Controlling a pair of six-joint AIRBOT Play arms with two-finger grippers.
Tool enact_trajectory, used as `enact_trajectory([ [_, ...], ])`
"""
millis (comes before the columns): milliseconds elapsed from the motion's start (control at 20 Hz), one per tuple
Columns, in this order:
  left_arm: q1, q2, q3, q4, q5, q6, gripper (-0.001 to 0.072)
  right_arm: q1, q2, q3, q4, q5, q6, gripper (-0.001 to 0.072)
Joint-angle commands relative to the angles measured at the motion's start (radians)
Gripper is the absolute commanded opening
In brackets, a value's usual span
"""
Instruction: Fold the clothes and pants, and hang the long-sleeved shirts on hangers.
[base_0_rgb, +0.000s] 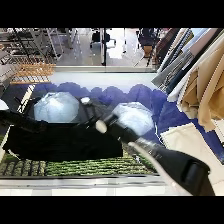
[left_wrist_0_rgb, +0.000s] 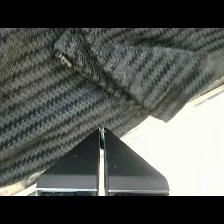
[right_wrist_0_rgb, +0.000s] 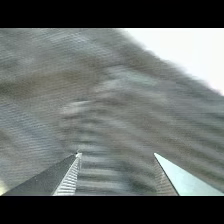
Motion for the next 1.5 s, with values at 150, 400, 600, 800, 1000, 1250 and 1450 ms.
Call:
enact_trajectory([
  [150, 0.007, -0.023, -0.002, 0.089, 0.040, 0.000, 0.0024, -0.443, 0.203, -0.155, 0.132, 0.391, -0.198, 0.0526],
  [400, 0.006, -0.075, -0.061, 0.080, 0.058, 0.000, 0.0024, -0.597, 0.181, -0.465, 0.550, 0.321, -0.451, 0.0656],
  [600, 0.006, -0.079, -0.115, 0.050, 0.057, 0.000, 0.0024, -0.540, 0.039, -0.506, 0.734, 0.214, -0.603, 0.0663],
  [800, 0.005, -0.079, -0.120, 0.011, 0.049, 0.000, 0.0024, -0.446, -0.109, -0.452, 0.819, 0.225, -0.635, 0.0487],
  [1000, 0.007, -0.070, -0.120, 0.005, 0.046, 0.000, 0.0023, -0.462, 0.000, -0.316, 0.555, 0.262, -0.515, 0.0035],
  [1250, -0.038, -0.064, -0.139, -0.046, 0.101, 0.005, 0.0023, -0.623, 0.357, -0.289, -0.241, 0.459, -0.183, 0.0034],
  [1450, -0.208, -0.099, -0.169, -0.044, 0.235, 0.013, 0.0023, -0.703, 0.507, -0.288, -0.270, 0.514, -0.183, 0.0034],
])
